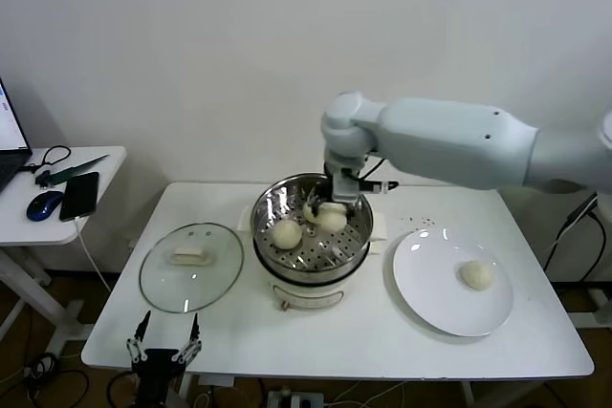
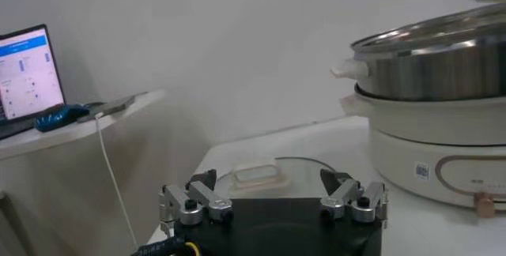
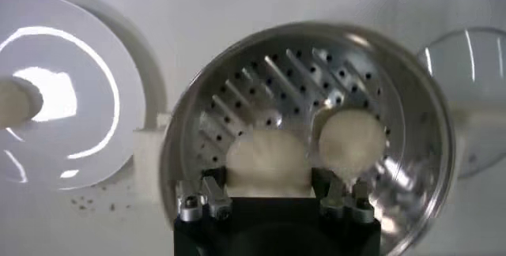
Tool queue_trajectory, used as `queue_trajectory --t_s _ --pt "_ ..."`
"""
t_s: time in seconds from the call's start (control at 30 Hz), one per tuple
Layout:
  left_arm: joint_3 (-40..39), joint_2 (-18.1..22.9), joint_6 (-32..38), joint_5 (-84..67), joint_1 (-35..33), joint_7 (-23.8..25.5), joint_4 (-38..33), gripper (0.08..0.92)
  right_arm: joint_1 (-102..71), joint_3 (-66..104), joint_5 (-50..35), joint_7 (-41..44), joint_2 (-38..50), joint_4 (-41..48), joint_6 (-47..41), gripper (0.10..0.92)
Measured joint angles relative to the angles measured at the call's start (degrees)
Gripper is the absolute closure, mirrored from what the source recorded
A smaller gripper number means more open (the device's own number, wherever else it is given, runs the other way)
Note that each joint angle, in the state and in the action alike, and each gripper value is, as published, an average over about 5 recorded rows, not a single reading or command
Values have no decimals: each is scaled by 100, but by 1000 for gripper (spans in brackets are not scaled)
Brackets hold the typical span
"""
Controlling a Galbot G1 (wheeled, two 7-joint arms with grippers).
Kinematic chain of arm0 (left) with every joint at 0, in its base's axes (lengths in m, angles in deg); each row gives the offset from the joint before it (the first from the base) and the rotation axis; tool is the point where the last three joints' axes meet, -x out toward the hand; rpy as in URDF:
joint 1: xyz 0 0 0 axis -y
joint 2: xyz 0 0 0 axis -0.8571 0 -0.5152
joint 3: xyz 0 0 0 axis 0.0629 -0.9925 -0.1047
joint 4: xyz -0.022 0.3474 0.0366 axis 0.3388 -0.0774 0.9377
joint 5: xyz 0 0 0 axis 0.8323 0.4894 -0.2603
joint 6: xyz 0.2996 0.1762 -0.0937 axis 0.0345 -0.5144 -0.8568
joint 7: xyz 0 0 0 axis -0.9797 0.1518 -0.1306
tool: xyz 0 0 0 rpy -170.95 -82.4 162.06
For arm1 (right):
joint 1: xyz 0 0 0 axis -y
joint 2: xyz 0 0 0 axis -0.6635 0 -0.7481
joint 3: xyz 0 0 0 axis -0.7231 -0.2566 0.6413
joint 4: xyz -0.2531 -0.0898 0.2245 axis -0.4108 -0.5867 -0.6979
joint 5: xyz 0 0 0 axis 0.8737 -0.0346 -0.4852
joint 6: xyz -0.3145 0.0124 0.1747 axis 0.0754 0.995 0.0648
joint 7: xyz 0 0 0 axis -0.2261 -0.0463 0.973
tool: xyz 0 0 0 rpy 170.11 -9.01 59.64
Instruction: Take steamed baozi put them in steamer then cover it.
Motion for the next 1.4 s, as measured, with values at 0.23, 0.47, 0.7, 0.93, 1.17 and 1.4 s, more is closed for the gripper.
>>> queue_trajectory --t_s 0.23,0.47,0.7,0.93,1.17,1.4 --pt "-3 0 4 -2 5 -1 51 177 -200 -77 40 1 -131 -67 74 330" --pt "-12 3 12 -2 7 -3 81 177 -367 -96 84 0 -203 -56 108 322" --pt "-16 9 12 -1 11 -4 98 177 -481 -93 131 -55 -265 -18 165 245" --pt "-15 19 13 -1 1 -15 95 177 -500 -27 248 -88 -232 18 252 203" --pt "-15 25 8 16 -2 -17 21 177 -353 144 308 -102 -65 51 263 203" --pt "-38 27 15 25 -24 -20 0 177 30 170 -114 -236 419 125 -180 203"
